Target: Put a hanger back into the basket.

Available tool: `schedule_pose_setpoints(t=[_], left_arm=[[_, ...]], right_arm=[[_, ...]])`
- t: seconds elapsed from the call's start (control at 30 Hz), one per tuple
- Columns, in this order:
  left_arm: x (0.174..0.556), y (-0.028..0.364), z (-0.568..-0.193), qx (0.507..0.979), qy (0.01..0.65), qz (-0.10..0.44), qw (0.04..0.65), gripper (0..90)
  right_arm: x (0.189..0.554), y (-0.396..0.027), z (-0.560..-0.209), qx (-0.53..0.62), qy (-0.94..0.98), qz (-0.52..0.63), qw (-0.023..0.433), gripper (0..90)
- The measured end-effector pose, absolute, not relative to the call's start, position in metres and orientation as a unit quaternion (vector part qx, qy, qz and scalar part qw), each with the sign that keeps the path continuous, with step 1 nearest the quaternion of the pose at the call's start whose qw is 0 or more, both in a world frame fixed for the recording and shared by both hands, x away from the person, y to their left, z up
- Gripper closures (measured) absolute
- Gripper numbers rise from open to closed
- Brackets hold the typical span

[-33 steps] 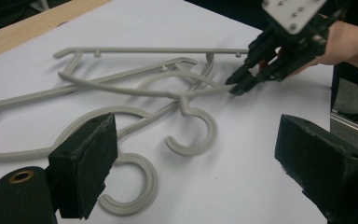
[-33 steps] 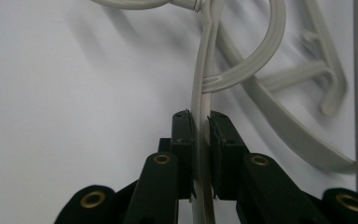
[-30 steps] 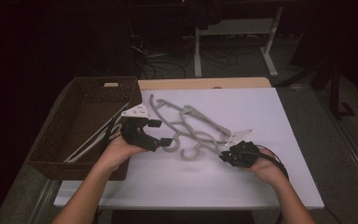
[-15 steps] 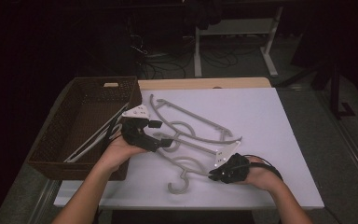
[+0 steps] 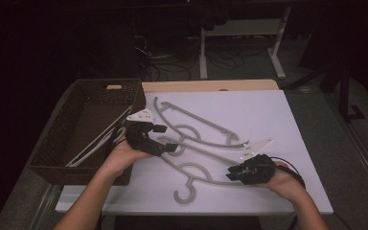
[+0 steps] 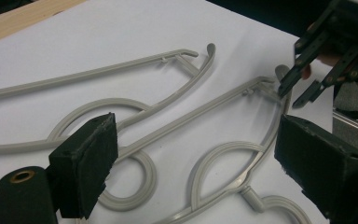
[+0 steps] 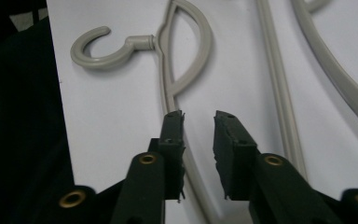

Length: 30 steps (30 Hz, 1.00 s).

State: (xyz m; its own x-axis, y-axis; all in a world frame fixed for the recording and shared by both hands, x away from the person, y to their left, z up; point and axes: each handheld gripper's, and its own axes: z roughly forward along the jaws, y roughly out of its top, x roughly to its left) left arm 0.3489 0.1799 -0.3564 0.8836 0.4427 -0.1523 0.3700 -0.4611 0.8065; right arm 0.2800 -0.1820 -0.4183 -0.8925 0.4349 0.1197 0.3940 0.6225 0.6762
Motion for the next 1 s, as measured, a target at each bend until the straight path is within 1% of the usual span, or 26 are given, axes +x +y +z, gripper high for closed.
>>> schedule_pose_setpoints(t=[0.17,0.27,0.4,0.63,0.93,1.0], left_arm=[[0.349,0.180,-0.357,0.854,0.239,0.039,0.461,13.5],[0.348,0.180,-0.356,0.854,0.238,0.039,0.461,13.5],[0.347,0.179,-0.356,0.854,0.237,0.039,0.462,13.6],[0.346,0.177,-0.359,0.856,0.236,0.037,0.458,13.6],[0.344,0.170,-0.364,0.865,0.229,0.039,0.446,13.6],[0.344,0.168,-0.365,0.867,0.226,0.039,0.442,13.6]], right_arm=[[0.263,-0.211,-0.423,0.268,0.893,0.361,0.031,85.0],[0.254,-0.225,-0.427,0.286,0.890,0.355,0.030,88.9],[0.250,-0.237,-0.436,0.308,0.890,0.336,0.028,89.1],[0.264,-0.242,-0.441,0.333,0.886,0.320,0.046,89.2],[0.299,-0.244,-0.440,0.369,0.879,0.289,0.090,89.2],[0.308,-0.243,-0.441,0.375,0.878,0.282,0.092,89.2]])
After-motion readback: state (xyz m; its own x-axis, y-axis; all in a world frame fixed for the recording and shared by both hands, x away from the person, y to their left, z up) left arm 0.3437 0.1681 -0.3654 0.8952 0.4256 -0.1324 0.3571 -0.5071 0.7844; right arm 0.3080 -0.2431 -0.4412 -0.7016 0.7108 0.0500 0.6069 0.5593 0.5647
